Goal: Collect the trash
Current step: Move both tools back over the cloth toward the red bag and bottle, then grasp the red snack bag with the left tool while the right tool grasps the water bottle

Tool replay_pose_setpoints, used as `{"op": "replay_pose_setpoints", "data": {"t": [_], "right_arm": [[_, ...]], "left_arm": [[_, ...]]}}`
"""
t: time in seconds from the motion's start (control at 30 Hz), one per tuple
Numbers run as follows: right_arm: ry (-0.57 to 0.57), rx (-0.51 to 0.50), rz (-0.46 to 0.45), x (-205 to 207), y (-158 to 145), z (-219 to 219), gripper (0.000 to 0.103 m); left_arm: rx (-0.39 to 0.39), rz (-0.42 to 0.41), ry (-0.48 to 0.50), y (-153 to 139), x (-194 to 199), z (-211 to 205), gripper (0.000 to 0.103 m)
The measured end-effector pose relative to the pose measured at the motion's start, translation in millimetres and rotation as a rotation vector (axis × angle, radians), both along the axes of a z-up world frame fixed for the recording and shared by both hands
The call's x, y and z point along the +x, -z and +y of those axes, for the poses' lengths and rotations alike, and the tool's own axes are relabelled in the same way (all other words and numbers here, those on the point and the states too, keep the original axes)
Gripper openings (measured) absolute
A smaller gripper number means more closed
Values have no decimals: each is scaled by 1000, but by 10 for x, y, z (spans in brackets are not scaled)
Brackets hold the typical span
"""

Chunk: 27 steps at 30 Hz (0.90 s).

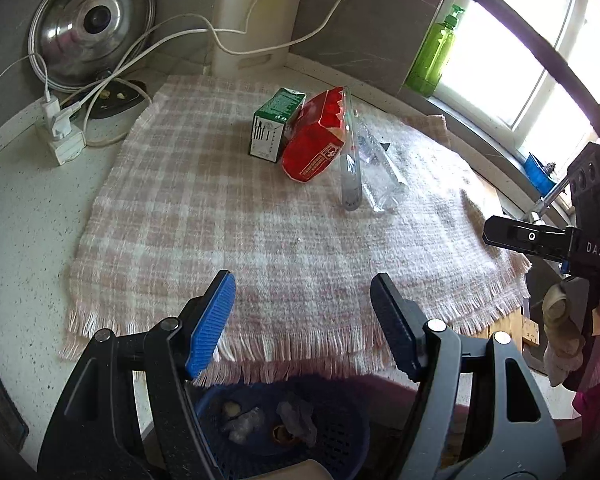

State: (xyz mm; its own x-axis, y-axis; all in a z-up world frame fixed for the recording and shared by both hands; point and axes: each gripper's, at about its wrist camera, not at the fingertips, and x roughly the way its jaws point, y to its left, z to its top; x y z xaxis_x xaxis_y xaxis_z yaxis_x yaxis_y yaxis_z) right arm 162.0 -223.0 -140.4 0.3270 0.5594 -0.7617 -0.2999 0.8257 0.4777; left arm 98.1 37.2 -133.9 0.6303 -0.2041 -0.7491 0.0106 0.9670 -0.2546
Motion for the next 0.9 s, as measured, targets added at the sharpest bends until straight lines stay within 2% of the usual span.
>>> {"op": "replay_pose_setpoints", "data": {"t": [0.47, 0.57, 0.63, 0.9], "right_arm": [[14, 70, 113, 804, 273, -34, 82], [28, 104, 147, 967, 347, -55, 80], [33, 113, 159, 1070, 386, -51, 75], [38, 143, 213, 1453, 539, 68, 72]], "left_arm": [[-8, -19, 41, -125, 868, -208, 72], [-10, -7, 57, -147, 1090, -241, 72], [-22, 2, 64, -153, 1236, -249, 72], [-10, 38, 90, -153, 1727, -324, 68]]}}
